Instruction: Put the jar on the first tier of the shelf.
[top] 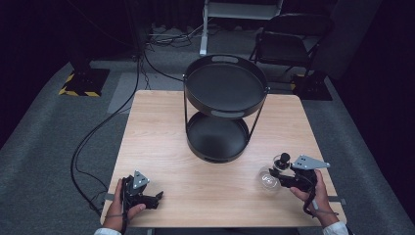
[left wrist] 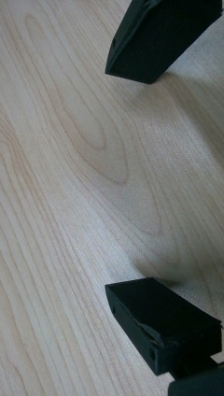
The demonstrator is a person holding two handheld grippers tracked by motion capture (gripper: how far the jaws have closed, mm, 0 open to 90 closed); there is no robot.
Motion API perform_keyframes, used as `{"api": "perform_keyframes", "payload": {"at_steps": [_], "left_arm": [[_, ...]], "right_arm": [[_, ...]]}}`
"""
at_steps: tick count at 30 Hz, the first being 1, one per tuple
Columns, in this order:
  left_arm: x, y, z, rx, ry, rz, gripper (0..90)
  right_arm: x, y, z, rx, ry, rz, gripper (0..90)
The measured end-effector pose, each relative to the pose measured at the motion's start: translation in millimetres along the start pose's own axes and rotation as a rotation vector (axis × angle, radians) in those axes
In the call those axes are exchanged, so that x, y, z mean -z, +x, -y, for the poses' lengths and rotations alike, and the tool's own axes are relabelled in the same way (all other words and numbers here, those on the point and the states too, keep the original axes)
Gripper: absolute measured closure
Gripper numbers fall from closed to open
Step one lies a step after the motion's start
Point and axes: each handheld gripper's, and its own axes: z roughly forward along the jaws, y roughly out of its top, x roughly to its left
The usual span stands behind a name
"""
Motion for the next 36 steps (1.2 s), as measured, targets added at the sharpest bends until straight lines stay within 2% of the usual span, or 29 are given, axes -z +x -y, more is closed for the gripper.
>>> {"api": "perform_keyframes", "payload": {"at_steps": [17, 29, 36], "left_arm": [[0.0, 0.0, 0.0, 0.000, 0.000, 0.000, 0.0], [0.0, 0.0, 0.0, 0.000, 0.000, 0.000, 0.0], [0.0, 0.0, 0.0, 0.000, 0.000, 0.000, 0.0]], "right_arm": [[-6.6, 9.4, -26.7, 0.021, -0.019, -0.010, 51.1], [-14.8, 15.2, -56.4, 0.038, -0.026, -0.019, 51.2], [-22.2, 16.3, -74.0, 0.055, -0.022, -0.008, 51.2]]}}
